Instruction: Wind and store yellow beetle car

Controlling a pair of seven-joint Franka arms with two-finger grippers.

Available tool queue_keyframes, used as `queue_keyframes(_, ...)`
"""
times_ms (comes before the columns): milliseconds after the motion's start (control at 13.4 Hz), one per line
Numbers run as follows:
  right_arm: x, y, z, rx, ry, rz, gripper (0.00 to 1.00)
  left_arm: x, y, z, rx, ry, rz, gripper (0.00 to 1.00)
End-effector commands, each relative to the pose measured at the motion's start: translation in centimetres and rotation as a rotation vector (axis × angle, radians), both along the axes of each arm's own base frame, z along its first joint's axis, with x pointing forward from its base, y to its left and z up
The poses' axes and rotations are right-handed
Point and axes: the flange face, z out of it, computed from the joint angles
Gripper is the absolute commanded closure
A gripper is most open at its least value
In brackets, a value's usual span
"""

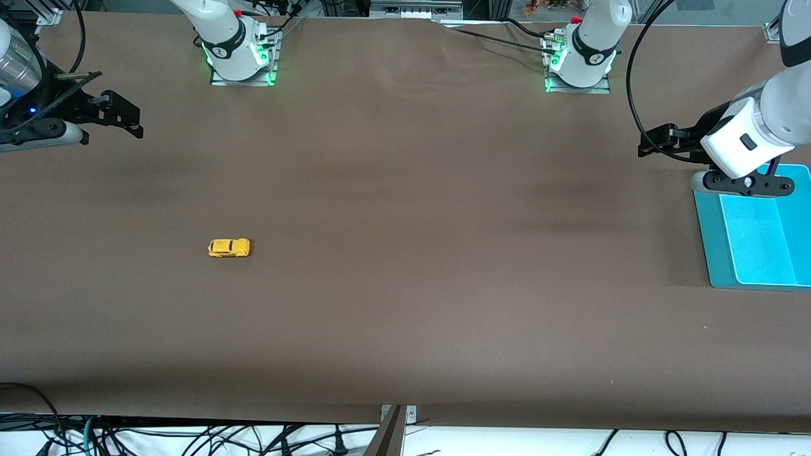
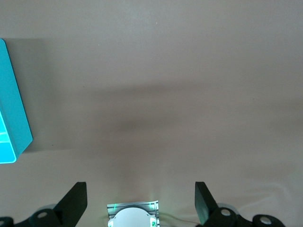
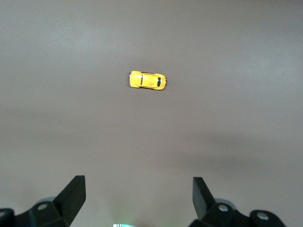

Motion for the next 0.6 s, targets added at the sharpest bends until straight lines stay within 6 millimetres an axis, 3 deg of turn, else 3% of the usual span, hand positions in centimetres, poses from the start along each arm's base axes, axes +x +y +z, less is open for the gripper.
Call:
queue_keyframes(0,-0.7,0.1,0.5,-0.015,0.0,-0.009,0.0,0.4,-0.1,0.6,-0.024,-0.009,-0.003,0.0)
queue_keyframes(223,-0.8,0.1,0.2,-0.016,0.006,-0.012,0.0,0.4,-0.1,0.6,-0.024,-0.009,-0.003,0.0)
queue_keyframes(521,-0.7,0.1,-2.2,-0.015,0.025,-0.005,0.0,0.4,0.0,0.6,-0.025,-0.009,-0.003,0.0)
